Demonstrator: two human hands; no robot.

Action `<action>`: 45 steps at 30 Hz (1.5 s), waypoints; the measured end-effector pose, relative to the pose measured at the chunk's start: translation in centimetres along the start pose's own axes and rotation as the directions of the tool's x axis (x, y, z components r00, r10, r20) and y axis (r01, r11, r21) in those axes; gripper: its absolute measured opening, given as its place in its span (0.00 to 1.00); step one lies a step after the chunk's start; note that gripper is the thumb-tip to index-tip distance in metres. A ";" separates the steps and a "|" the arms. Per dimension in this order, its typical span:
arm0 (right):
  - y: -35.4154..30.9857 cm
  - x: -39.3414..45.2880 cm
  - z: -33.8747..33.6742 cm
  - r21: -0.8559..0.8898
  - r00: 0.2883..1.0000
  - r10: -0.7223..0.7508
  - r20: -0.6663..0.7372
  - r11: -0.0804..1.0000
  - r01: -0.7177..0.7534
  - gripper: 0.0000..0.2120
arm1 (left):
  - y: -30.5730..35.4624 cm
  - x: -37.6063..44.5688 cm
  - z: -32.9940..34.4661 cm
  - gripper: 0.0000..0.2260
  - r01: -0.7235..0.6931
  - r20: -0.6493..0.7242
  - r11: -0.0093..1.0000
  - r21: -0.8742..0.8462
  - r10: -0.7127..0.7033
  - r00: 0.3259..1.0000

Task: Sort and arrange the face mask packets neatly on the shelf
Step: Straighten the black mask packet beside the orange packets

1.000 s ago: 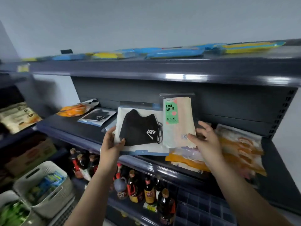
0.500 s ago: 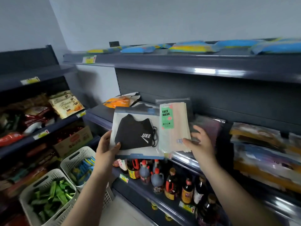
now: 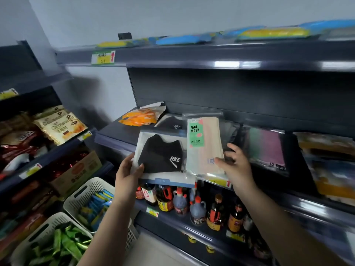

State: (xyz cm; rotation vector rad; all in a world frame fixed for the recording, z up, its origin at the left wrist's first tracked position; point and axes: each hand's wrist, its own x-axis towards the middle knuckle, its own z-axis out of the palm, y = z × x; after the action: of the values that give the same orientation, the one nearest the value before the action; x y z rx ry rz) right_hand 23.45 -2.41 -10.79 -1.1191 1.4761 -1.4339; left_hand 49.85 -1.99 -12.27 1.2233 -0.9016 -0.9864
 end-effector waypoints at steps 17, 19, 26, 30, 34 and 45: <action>0.7 10.5 2.6 0.057 0.990 0.068 -0.122 0.996 -0.061 0.31 | -1.5 14.1 4.8 0.17 -0.001 0.023 0.972 0.233 -0.004 1.000; 0.9 11.1 2.7 0.056 0.988 0.072 -0.133 0.996 -0.065 0.31 | -2.0 15.4 5.3 0.18 -0.015 0.018 0.945 0.328 0.010 1.000; 1.1 12.0 3.2 0.054 0.976 0.074 -0.203 0.996 -0.064 0.31 | -2.0 17.9 6.9 0.22 -0.177 0.071 0.592 0.786 0.198 0.978; 1.0 11.9 3.6 0.021 0.962 0.081 -0.259 0.997 -0.078 0.33 | -2.2 17.2 8.6 0.26 -0.414 0.408 0.287 0.864 0.085 0.909; 1.3 11.6 3.8 -0.023 0.939 0.105 -0.326 0.993 -0.119 0.35 | -3.5 18.0 9.7 0.32 -0.556 0.566 0.109 0.824 -0.110 0.817; 1.0 9.8 4.9 -0.703 0.933 -0.085 -0.349 0.682 -0.201 0.41 | -3.4 22.1 9.3 0.26 -0.709 0.707 0.148 0.690 0.075 0.703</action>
State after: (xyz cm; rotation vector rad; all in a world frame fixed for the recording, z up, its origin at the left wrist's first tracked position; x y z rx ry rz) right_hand 25.03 -13.24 -11.67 -1.2805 2.4702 -1.0202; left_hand 47.93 -26.14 -13.83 1.5000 -2.4407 -0.1274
